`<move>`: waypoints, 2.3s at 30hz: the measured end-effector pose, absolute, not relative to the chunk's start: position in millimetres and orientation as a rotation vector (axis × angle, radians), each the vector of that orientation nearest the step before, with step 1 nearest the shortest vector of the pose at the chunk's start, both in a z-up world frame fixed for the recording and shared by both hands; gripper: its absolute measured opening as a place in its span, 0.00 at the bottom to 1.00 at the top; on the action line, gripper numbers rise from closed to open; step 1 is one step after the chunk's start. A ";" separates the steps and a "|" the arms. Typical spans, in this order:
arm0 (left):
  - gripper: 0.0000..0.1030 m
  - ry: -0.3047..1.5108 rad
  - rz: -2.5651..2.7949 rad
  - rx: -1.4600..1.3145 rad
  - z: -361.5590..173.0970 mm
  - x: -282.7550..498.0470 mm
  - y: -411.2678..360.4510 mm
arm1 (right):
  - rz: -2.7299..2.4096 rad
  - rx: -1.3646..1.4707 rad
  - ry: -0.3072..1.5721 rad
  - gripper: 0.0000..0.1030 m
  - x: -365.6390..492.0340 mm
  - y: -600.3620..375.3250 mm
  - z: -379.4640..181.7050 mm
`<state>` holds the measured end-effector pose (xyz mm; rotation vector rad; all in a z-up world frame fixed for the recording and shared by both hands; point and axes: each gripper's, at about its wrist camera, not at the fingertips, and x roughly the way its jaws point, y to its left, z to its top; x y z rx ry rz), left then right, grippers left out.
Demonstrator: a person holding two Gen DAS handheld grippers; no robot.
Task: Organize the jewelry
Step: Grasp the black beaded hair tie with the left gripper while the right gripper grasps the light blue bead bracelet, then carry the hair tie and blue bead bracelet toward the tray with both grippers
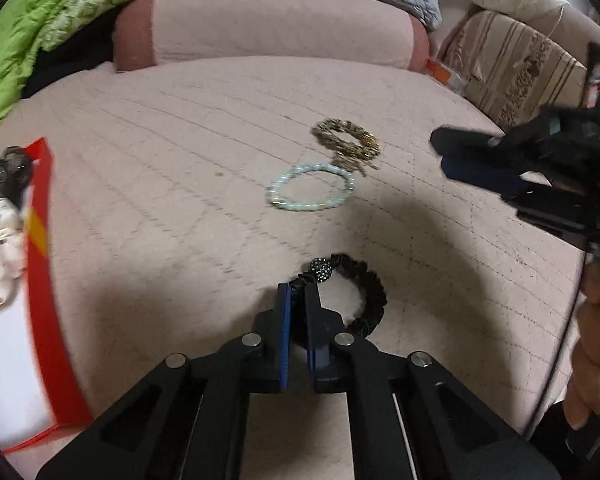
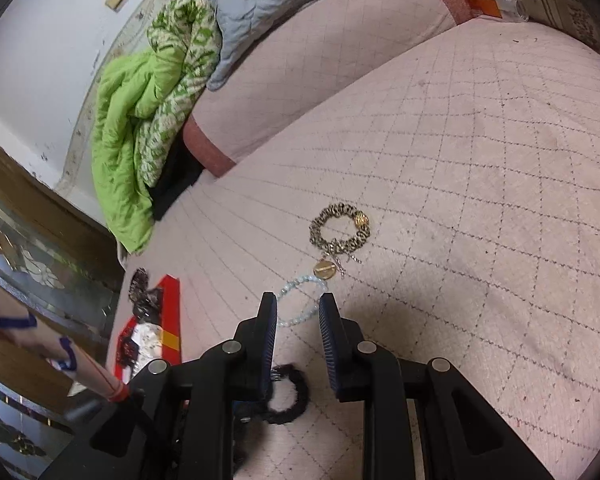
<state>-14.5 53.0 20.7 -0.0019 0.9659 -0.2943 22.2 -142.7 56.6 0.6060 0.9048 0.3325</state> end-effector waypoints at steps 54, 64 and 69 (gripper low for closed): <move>0.06 0.682 -0.112 -0.141 104.6 -93.3 168.9 | 0.461 0.159 0.623 0.06 -88.1 -18.6 111.0; 0.06 0.659 -0.065 -0.178 112.6 -108.5 211.7 | 0.508 0.156 0.639 0.06 -109.8 10.2 119.1; 0.06 0.661 -0.040 -0.214 111.3 -114.1 237.4 | 0.548 0.147 0.643 0.06 -113.9 34.5 126.2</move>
